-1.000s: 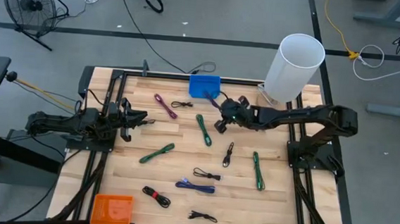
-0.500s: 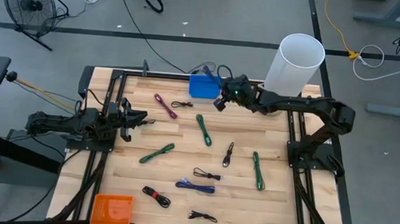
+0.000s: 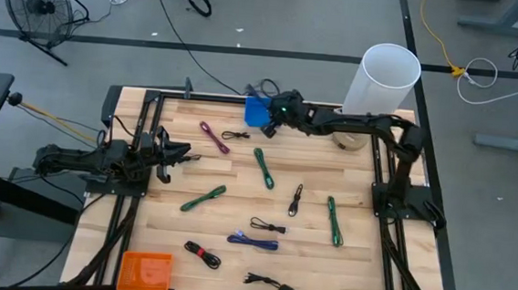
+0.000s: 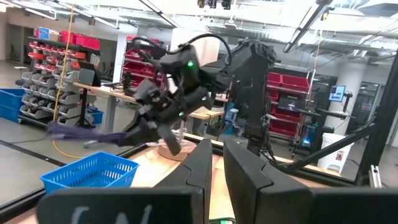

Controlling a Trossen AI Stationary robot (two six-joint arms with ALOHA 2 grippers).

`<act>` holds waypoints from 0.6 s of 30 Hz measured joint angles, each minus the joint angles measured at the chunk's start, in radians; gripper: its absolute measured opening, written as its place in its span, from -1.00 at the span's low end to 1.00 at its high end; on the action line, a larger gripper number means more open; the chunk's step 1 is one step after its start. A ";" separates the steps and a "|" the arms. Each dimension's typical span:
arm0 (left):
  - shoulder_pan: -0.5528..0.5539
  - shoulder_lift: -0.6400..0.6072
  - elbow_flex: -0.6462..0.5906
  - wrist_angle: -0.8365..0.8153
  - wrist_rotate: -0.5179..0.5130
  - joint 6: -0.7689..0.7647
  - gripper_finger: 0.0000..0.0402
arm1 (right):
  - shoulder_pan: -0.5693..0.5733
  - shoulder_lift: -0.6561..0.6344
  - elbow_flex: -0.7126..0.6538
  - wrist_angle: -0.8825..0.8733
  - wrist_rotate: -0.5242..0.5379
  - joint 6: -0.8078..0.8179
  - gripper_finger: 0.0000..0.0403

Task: Pick & Place USB Port
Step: Put the blue charger cable into the blue basket

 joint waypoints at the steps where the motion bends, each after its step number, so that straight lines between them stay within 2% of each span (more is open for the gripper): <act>1: 0.000 0.000 0.000 0.000 0.000 0.000 -0.77 | -0.002 0.022 0.021 -0.012 0.001 -0.008 -0.92; 6: 0.000 0.000 0.000 -0.007 0.000 -0.003 -0.77 | -0.007 0.088 0.069 -0.031 0.095 -0.058 -0.92; 18: 0.000 0.000 0.000 -0.013 0.000 -0.001 -0.77 | -0.038 0.097 0.072 -0.058 0.069 -0.057 -0.92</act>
